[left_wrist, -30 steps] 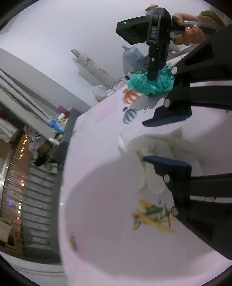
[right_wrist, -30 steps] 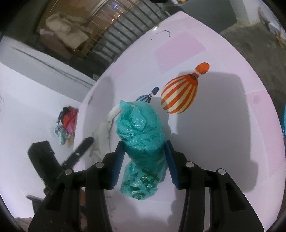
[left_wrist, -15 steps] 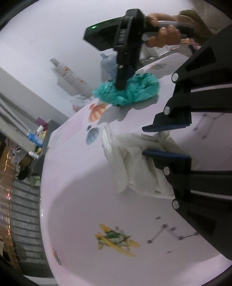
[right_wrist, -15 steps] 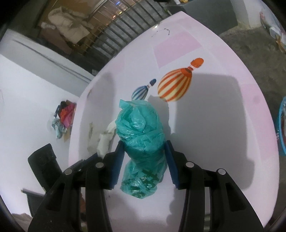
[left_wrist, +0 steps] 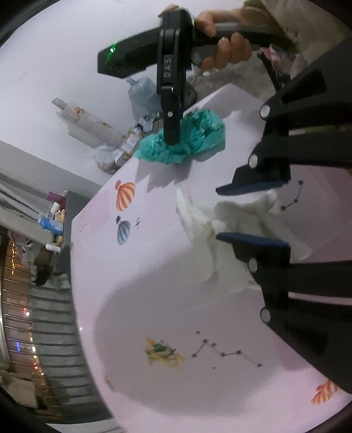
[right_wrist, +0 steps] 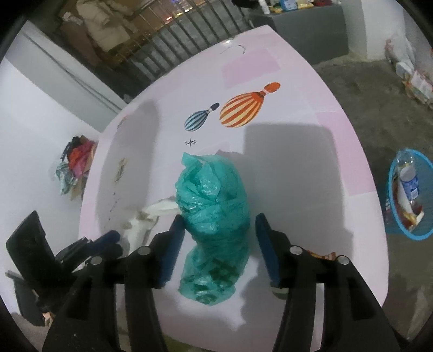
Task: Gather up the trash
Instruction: 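Grasp the white gloves with the left tool while the right tool grasps the teal bag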
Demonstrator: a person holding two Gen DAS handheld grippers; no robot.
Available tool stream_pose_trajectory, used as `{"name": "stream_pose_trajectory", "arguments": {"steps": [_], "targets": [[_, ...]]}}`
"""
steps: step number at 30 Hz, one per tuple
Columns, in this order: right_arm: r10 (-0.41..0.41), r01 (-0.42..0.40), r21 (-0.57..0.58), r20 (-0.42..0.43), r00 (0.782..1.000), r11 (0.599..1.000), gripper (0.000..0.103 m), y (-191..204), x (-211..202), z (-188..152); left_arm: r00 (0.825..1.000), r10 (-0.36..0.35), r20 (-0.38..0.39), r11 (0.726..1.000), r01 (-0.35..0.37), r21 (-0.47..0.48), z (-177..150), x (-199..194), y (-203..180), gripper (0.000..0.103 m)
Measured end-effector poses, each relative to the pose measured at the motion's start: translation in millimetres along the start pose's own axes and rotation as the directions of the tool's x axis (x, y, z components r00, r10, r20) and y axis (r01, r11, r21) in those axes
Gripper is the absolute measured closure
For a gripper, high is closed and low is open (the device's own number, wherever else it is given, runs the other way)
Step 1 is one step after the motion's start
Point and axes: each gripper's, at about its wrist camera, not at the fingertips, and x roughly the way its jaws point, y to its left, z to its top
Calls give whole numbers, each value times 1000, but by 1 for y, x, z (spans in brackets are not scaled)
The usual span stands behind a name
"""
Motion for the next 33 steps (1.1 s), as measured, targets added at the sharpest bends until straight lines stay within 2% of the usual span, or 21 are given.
{"name": "stream_pose_trajectory", "arguments": {"steps": [4,6,14,16,18,19,24,33], "targets": [[-7,7,1,26,1000,1000,40,7,2,5,997,56,-49,997,-54,50,3,18,-9,67],[-23,23,-3,32,999,1000,37,9,5,3,995,85,-49,994,-81,80,1,22,-14,64],[-57,57,-2,21,998,998,37,4,12,-6,981,190,-36,971,-182,155,-2,34,-24,64],[-49,48,14,19,999,999,37,0,12,-7,975,221,-32,963,-213,163,2,37,-24,72],[-45,45,19,22,999,999,37,-1,13,-8,973,230,-32,962,-222,159,3,38,-24,76],[-44,43,18,25,999,999,37,-2,12,-9,973,230,-33,963,-223,153,3,38,-23,78],[-16,15,41,21,1000,999,55,-5,11,-9,971,238,-32,963,-231,137,5,37,-22,83],[46,-49,87,32,998,995,57,-12,1,-12,967,254,-10,958,-250,143,8,32,-20,89]]}}
